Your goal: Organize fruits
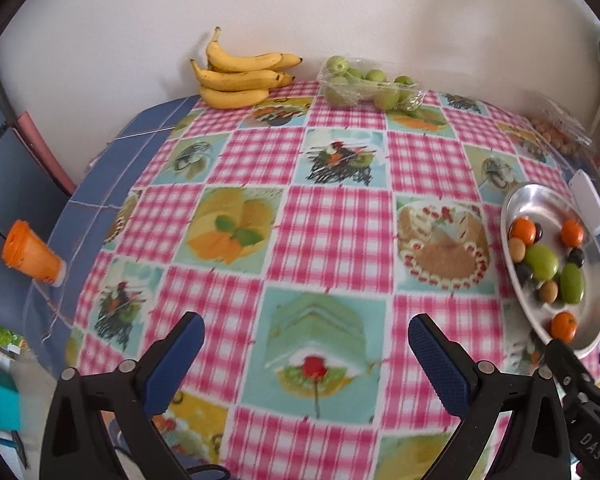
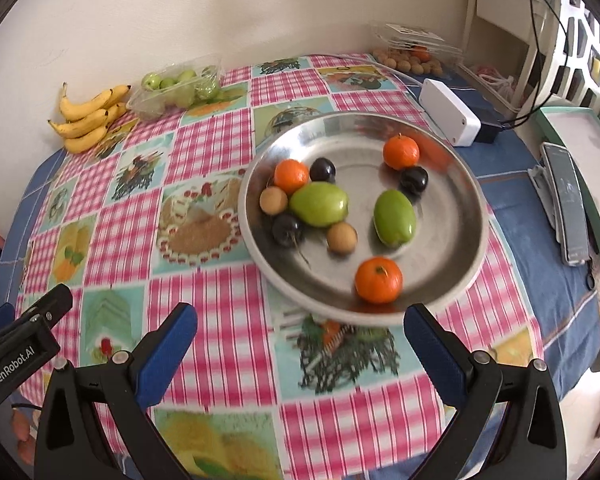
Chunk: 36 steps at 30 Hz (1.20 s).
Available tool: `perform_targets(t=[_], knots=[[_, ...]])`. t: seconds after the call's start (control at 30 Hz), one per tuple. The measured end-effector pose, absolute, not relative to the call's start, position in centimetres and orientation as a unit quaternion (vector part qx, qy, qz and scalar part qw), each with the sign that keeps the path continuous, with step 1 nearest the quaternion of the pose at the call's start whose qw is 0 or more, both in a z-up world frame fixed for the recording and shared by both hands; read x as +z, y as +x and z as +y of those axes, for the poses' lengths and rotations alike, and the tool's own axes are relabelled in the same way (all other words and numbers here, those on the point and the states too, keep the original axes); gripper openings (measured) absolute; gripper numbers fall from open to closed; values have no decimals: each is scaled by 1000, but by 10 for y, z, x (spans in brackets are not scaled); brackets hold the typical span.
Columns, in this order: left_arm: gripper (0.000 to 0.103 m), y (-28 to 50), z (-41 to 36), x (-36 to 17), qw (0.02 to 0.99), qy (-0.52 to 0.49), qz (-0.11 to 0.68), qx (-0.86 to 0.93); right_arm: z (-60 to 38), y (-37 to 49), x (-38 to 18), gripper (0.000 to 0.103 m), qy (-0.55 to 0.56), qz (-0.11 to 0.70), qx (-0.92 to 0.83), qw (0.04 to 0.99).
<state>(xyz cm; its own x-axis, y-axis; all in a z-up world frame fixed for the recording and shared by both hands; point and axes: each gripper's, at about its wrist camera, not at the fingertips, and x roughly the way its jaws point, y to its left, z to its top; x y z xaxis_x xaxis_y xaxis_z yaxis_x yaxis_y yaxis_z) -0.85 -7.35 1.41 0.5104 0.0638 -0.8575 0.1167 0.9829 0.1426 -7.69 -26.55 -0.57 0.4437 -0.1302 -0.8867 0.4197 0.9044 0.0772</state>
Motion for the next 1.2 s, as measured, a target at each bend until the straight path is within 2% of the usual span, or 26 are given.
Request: perform_targets(t=[0.33,1.2], knots=[[103,-31,-63,5,856,112,504,-14,-254,-97,-2,103,136,499,-162,840],[103,-24,-53,0,849,90,521,-6,-253,-93,-4,103,130,508,-159,836]])
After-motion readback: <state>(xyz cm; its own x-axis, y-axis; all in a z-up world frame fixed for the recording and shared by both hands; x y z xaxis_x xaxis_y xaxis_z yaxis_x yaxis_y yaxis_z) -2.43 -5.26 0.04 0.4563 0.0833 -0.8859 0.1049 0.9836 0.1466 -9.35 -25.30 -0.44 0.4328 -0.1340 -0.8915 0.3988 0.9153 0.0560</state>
